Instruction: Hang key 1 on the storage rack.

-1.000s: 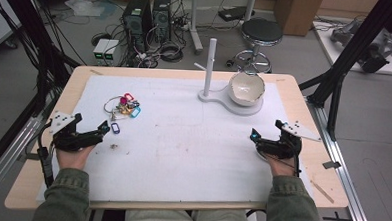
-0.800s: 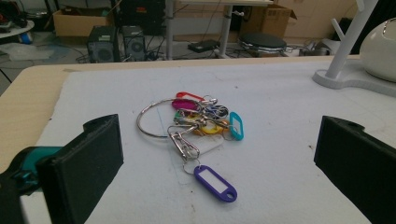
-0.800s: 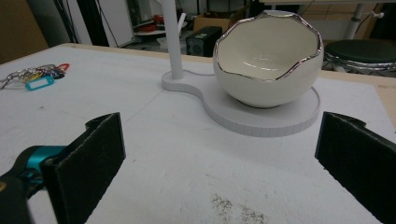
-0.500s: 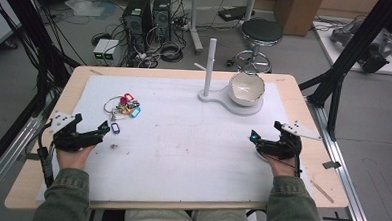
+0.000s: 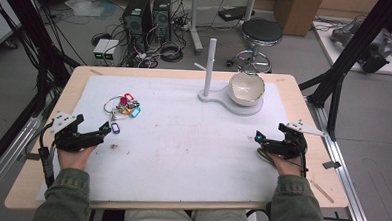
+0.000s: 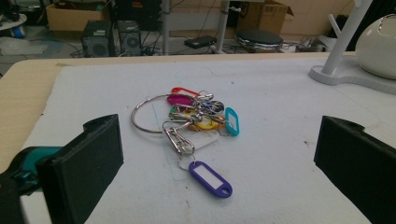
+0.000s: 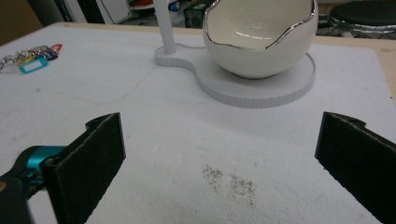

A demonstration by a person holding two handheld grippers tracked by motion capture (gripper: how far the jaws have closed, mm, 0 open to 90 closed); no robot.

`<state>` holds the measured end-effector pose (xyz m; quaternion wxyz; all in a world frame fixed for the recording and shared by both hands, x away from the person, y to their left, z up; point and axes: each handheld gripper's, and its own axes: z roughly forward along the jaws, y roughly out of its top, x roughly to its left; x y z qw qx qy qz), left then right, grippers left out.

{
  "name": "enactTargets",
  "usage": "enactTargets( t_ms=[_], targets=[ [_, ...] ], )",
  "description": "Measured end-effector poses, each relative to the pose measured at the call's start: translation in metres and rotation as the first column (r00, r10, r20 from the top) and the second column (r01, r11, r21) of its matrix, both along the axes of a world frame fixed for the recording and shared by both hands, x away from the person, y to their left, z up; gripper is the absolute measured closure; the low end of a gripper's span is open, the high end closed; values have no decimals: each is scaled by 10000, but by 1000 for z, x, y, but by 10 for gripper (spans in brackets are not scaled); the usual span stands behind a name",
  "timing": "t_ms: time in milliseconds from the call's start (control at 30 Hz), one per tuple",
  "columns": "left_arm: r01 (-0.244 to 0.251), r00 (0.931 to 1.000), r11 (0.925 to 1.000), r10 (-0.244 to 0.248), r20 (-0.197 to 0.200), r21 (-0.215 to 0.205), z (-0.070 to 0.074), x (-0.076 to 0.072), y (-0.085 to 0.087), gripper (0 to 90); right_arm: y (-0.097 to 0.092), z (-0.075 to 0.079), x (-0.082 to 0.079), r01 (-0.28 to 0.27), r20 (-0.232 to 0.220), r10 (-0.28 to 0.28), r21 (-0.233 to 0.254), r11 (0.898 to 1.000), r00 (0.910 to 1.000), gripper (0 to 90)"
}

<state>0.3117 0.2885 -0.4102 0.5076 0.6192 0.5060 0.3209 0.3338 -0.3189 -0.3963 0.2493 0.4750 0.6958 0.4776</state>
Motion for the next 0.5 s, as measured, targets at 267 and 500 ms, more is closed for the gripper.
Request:
enactTargets(
  t_ms=[267,500],
  targets=[
    [14,10000,10000,-14,-28,12,0,0,0,17,-8,-1,1,-134,-415,126,-180,9997,9991,7],
    [34,10000,10000,-34,-53,15,0,0,0,17,-11,-3,3,-356,-794,317,-486,9982,9963,7]
  ],
)
